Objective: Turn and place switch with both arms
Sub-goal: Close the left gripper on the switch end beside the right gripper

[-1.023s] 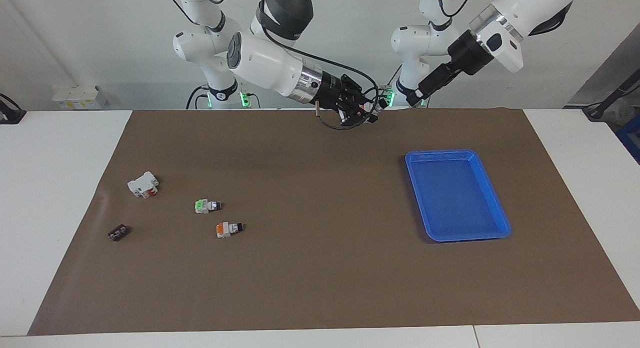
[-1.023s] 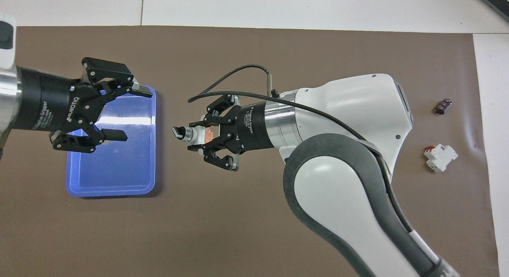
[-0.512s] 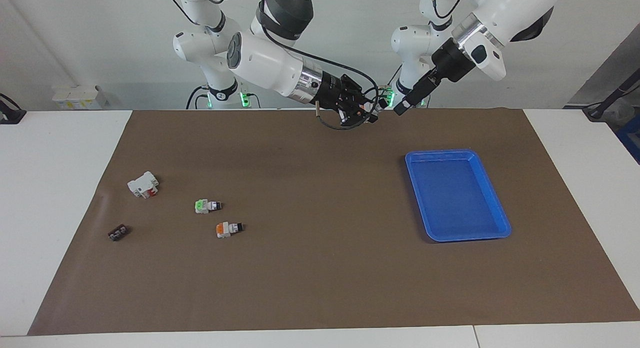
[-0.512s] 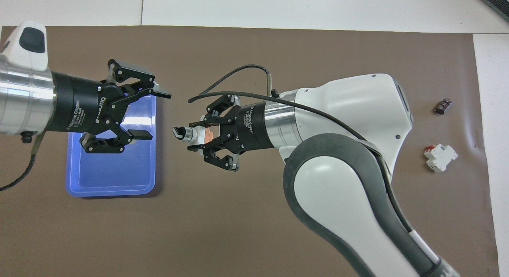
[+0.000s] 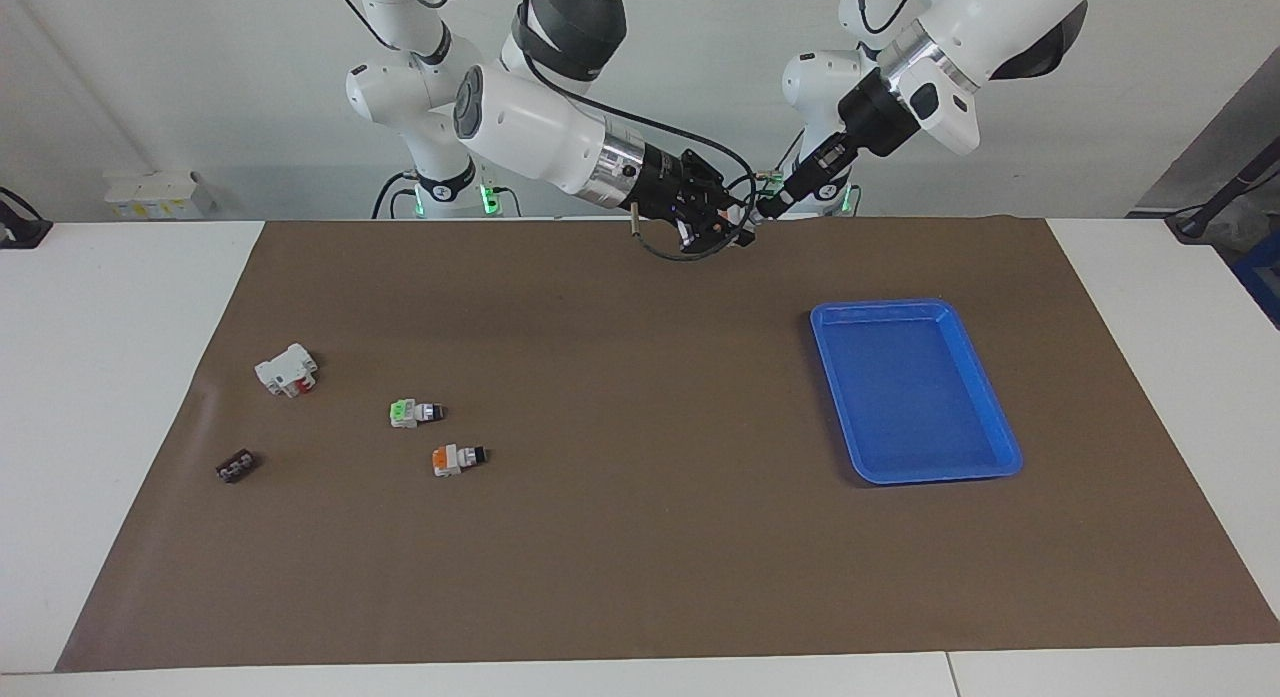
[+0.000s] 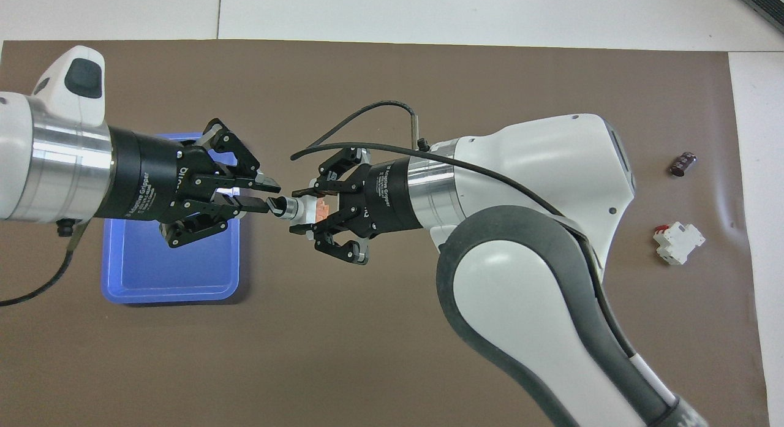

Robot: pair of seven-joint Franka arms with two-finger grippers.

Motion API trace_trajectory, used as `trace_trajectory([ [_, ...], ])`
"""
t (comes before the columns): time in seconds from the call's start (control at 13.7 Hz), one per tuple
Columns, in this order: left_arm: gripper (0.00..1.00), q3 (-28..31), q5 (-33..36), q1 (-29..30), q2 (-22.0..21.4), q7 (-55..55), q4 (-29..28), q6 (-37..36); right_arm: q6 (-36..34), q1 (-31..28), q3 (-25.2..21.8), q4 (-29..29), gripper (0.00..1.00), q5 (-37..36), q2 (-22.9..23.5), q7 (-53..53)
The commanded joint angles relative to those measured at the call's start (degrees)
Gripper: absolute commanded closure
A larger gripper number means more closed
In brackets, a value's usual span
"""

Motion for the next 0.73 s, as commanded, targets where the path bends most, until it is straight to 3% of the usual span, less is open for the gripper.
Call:
trace_trajectory([
  [0.0,0.74,0.50,-0.95,-0.29,-2.54,0.34,-3.48,-0.27,-0.46,-0.28,0.14,-0.87,1.00,0.70,-1.16,0.98],
  [0.66,0.76,0.50,-3.23,0.15,-3.68,2.90,-5.60,0.35,-2.47,-0.37,0.14,-0.87,1.00,0.18,-1.34,0.63],
])
